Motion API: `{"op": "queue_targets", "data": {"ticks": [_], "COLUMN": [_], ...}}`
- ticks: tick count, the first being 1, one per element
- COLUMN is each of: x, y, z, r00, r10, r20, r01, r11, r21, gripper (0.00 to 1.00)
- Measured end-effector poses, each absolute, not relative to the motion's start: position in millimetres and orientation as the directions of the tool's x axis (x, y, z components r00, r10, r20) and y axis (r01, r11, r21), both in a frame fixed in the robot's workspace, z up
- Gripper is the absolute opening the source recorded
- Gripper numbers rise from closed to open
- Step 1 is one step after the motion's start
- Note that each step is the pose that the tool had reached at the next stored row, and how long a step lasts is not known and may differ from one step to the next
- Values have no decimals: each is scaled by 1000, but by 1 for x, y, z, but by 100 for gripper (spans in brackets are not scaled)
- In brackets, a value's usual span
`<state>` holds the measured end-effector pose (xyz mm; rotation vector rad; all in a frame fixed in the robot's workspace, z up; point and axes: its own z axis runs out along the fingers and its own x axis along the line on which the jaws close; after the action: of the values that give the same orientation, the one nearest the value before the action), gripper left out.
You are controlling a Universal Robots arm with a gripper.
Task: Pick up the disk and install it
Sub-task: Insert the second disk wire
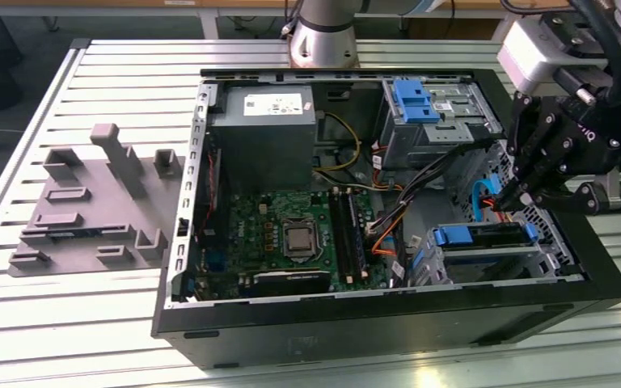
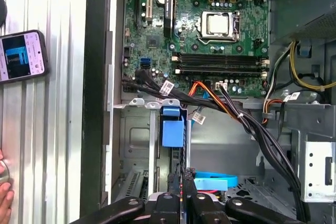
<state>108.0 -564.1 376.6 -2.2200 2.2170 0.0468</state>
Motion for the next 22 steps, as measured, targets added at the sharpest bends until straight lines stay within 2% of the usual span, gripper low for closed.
{"op": "queue_targets", "data": {"ticks": [9, 10, 22], "x": [103, 101, 98], "y": [-564, -565, -565], "z": [375, 375, 366], "r00": [4, 4, 11], "r10": [-999, -999, -998], "r20": [-40, -42, -59], "r01": [-1000, -1000, -1000], "r11": [-4, -4, -9], "r21": [-2, -5, -25], "gripper": [19, 25, 24]}}
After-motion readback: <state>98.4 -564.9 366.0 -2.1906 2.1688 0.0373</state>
